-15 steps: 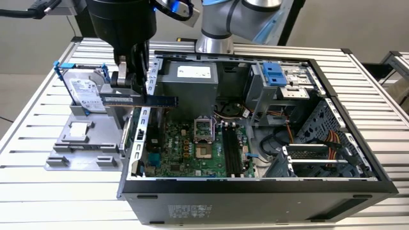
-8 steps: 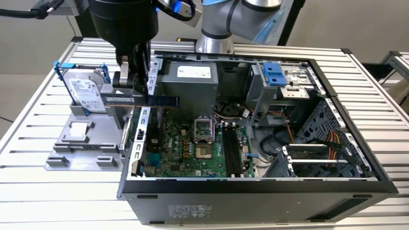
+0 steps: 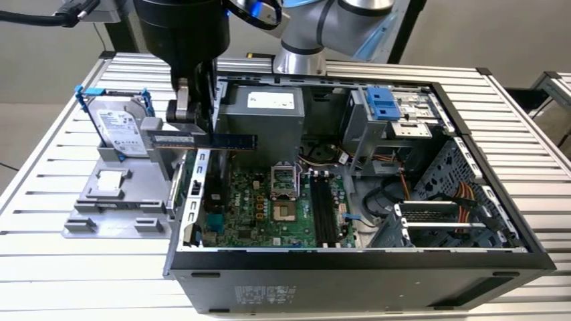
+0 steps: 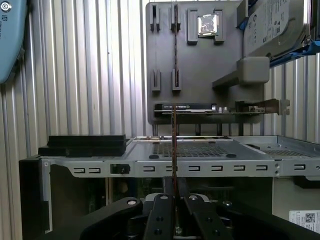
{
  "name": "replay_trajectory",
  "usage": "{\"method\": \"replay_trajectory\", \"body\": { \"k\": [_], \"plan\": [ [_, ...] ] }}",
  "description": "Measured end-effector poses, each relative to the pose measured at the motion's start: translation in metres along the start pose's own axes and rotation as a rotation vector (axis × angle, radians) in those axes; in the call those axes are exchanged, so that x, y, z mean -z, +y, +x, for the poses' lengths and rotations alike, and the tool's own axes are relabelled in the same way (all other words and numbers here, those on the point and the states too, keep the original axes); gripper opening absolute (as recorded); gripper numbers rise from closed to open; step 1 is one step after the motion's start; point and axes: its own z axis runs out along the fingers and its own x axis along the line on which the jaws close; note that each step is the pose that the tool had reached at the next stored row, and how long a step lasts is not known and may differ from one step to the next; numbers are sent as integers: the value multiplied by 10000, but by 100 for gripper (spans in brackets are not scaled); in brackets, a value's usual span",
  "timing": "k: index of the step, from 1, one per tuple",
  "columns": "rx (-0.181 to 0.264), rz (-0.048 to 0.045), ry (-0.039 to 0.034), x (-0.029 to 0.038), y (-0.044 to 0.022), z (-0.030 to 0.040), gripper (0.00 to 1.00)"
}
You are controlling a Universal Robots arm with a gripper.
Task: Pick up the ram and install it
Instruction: 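Pick up the ram and move it above insertion slot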
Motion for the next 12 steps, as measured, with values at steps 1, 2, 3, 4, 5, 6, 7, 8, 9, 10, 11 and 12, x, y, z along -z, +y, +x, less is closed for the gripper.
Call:
{"method": "replay_trajectory", "body": {
  "k": [1,2,3,4,5,6,7,8,9,10,11,12],
  "plan": [
    [0,0,0,0,-10,0,0],
    [1,0,0,0,-21,-1,0],
    [0,0,0,0,-31,-1,0],
    [0,0,0,0,-39,-2,0],
    [1,0,0,1,-46,-2,0],
    [1,0,0,1,-52,-2,0],
    [0,0,0,1,-58,-2,0],
    [1,0,0,1,-66,-3,0],
    [0,0,0,1,-72,-3,0],
    [0,0,0,1,-81,-4,0],
    [0,0,0,1,-91,-4,0],
    [0,0,0,2,-100,-4,0]
  ]
}}
